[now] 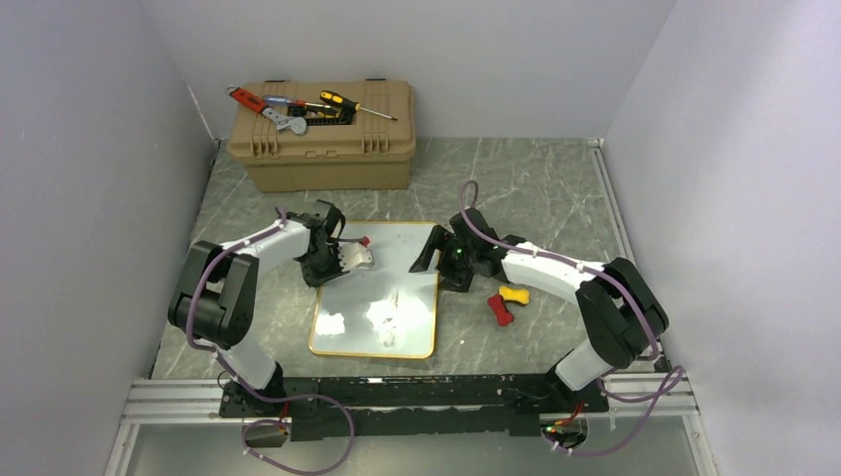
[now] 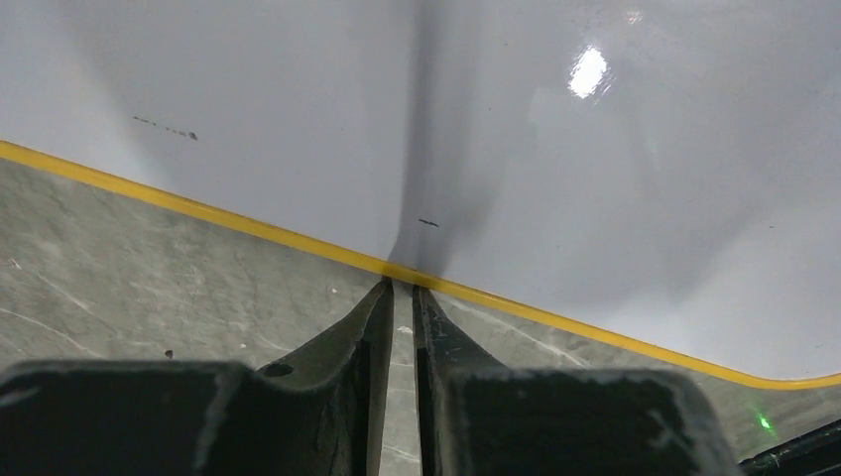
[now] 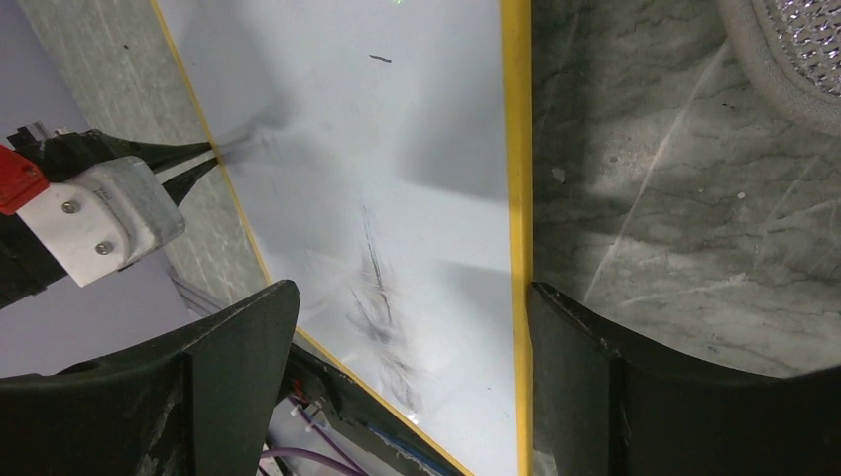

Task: Erase the whiteboard
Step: Adjust the whiteboard at the center of the board.

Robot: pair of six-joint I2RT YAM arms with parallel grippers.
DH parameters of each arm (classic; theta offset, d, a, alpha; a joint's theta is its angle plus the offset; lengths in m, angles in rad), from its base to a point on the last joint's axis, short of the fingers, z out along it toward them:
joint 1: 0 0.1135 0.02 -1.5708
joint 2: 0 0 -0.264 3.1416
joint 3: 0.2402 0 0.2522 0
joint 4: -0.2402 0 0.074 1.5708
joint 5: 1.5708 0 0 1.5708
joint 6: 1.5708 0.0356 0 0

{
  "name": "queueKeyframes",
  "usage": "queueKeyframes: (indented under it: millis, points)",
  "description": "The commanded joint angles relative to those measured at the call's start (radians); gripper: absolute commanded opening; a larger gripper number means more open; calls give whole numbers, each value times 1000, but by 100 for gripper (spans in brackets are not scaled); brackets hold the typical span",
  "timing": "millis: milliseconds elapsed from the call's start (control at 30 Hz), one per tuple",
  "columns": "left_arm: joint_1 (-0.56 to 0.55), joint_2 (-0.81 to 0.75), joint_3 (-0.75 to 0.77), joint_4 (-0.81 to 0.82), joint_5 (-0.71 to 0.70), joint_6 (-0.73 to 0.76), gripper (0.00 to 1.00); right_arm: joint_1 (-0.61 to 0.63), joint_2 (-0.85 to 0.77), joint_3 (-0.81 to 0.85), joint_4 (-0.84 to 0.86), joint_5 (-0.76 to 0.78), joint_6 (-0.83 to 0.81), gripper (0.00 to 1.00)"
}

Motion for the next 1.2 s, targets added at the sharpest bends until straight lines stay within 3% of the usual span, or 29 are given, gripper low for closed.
queueKeyframes:
  millis: [0, 700, 933, 1167]
  points:
    - [-96, 55, -5, 118, 297, -70, 20, 25, -61, 33, 266, -166, 86, 87]
    - [-205, 100, 79, 132, 256, -138, 18, -40, -159, -85, 254, -155, 76, 86]
    - [-202, 138, 42, 144, 165, -125, 17, -91, -101, -73, 91, -78, -102, 87]
    - [-183, 160, 32, 139, 134, -121, 15, -106, -39, -86, -7, 119, -289, 88]
